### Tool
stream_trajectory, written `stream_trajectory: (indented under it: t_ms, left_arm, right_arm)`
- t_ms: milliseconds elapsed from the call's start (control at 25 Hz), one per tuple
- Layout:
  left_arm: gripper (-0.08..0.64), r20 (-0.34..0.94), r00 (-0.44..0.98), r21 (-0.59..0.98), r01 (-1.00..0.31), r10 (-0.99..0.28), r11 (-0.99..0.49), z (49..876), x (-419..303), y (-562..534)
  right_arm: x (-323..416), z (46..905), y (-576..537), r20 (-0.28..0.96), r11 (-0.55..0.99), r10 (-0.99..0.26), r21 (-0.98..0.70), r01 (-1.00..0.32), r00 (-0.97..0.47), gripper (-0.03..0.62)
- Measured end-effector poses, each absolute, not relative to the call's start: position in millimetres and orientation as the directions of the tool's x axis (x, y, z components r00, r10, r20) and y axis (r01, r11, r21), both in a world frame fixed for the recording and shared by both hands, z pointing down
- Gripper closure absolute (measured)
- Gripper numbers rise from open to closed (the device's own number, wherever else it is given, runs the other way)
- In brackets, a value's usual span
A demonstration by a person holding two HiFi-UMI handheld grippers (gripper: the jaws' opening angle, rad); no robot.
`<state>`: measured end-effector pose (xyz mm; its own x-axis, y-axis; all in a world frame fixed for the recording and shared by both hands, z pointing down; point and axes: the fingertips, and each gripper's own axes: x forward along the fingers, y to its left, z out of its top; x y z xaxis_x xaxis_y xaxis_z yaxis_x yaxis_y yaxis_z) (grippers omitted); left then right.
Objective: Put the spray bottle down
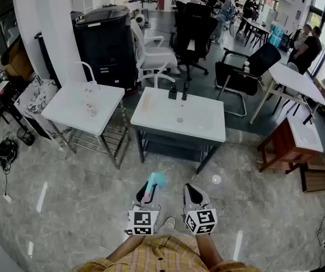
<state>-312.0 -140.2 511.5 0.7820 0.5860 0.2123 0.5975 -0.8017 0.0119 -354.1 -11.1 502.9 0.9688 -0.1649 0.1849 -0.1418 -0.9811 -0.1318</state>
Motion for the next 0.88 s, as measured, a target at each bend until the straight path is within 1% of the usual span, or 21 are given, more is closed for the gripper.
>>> stream_trajectory:
  t_ms: [280, 440, 720, 880]
  left_arm:
    - [0.428, 0.213, 0.782, 0.02, 0.596, 0.585, -0.803, 513.3, -293.2, -124.5]
    - [0.428, 0.217, 0.784, 0.049, 0.586, 0.581, -0.809, 514.7, -279.1, -111.4]
    - [0.428, 0.193, 0.796, -0.006, 0.585, 0.573, -0.811, 513.9, -252.2, -82.1]
    - [0.428, 0.184, 0.812, 0.003, 0.564, 0.554, -0.826, 512.4, -245.1, -69.2]
  right_arm:
    - [-333.9, 502.1, 5.0, 0.18, -0.979, -0.172, -0.136, -0.149, 0.968, 0.594]
    - [-317.2, 500.4, 14.7, 0.161, -0.971, -0.207, -0.157, -0.182, 0.965, 0.592]
    - [-282.3, 501.3, 42.9, 0.139, -0.966, -0.223, -0.165, -0.2, 0.965, 0.591]
    - [-270.1, 503.9, 55.5, 0.123, -0.961, -0.246, -0.164, -0.225, 0.961, 0.591]
